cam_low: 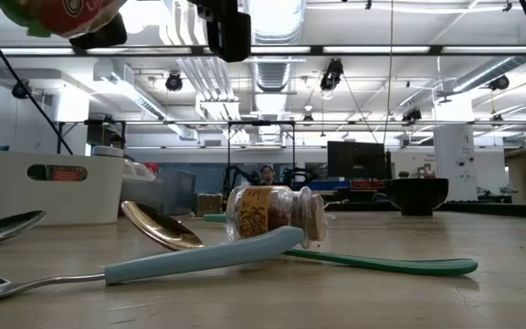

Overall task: Pick & Place Food Item
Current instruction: Put the green noodle pack into the black bin

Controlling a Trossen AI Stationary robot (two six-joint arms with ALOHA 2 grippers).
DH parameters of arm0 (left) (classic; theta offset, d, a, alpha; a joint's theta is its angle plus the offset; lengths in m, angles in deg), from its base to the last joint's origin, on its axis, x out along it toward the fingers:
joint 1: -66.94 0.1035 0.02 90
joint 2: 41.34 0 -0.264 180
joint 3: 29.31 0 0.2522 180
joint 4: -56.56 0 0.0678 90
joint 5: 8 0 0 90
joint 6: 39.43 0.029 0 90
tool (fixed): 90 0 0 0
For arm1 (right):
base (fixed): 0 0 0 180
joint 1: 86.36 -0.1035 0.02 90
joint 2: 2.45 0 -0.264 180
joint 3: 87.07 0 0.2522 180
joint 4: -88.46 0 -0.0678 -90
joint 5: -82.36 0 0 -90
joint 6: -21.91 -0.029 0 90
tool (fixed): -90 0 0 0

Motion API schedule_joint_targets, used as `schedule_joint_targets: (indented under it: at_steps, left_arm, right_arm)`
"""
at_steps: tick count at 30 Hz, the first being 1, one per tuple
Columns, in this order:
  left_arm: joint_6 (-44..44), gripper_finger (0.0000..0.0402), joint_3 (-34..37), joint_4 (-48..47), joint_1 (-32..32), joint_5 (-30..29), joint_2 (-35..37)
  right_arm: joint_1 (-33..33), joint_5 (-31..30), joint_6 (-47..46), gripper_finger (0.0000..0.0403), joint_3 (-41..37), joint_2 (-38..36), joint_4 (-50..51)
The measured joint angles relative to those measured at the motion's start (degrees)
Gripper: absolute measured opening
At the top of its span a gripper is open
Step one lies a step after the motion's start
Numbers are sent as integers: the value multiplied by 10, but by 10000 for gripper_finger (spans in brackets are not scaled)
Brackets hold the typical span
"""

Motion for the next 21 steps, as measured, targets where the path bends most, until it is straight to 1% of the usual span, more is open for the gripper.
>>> schedule_joint_targets:
  at_steps: [4,9,14,18,21]
  left_arm:
    - [-2,0,0,-17,9,-6,20]
    - [-26,0,-1,-56,30,-19,53]
    - [-27,0,-19,-118,51,-29,72]
    - [-9,0,-50,-168,63,-36,74]
    - [11,0,-82,-197,74,-47,75]
  right_arm:
    - [2,4,0,295,0,0,0]
    - [2,2,-13,334,0,-8,0]
    - [1,-34,-7,354,0,-27,7]
    - [1,-71,-5,358,0,-45,21]
    - [2,-76,-12,359,0,-54,40]
